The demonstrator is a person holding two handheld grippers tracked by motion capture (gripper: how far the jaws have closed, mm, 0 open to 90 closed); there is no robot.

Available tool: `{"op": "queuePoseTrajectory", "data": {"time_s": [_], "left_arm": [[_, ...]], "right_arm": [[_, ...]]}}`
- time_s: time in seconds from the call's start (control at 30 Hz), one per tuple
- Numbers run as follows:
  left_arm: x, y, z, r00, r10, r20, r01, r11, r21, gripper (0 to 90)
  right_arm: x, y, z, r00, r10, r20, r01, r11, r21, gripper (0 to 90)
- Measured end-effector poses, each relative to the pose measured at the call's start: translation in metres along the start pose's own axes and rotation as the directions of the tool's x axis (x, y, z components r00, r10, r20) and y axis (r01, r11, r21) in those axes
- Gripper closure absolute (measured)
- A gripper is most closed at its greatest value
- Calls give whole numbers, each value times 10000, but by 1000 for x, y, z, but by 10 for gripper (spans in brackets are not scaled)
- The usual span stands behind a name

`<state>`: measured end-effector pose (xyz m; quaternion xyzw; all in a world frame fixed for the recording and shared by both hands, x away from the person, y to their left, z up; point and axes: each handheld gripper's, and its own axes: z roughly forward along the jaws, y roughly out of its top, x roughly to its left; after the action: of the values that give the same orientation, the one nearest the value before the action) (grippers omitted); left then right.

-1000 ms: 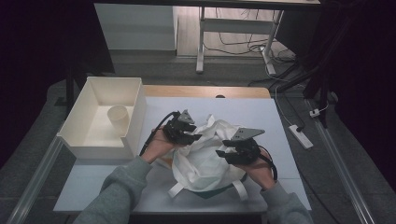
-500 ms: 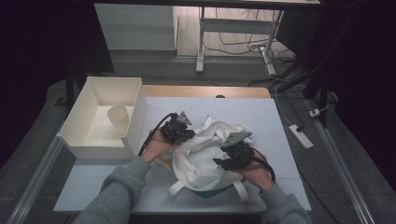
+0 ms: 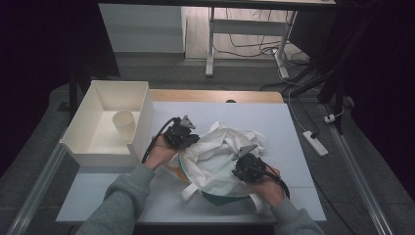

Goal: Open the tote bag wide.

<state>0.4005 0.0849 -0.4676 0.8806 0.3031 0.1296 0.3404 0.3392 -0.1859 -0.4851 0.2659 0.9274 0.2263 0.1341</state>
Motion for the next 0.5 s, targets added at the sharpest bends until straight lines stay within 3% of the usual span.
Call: {"op": "queuePoseTrajectory", "data": {"time_s": [0.2,0.37,0.5], "left_arm": [[0,-3,0,9995,128,-282,-124,9998,155,862],[0,-4,-1,9993,184,-320,-176,9995,244,862],[-1,-7,3,9995,116,-292,-105,9993,359,862]], "right_arm": [[1,-9,-19,9970,14,770,14,9993,-362,884],[-1,-22,-17,9976,419,554,-408,9989,-209,884],[1,-25,-12,9978,418,515,-417,9991,-33,884]]}}
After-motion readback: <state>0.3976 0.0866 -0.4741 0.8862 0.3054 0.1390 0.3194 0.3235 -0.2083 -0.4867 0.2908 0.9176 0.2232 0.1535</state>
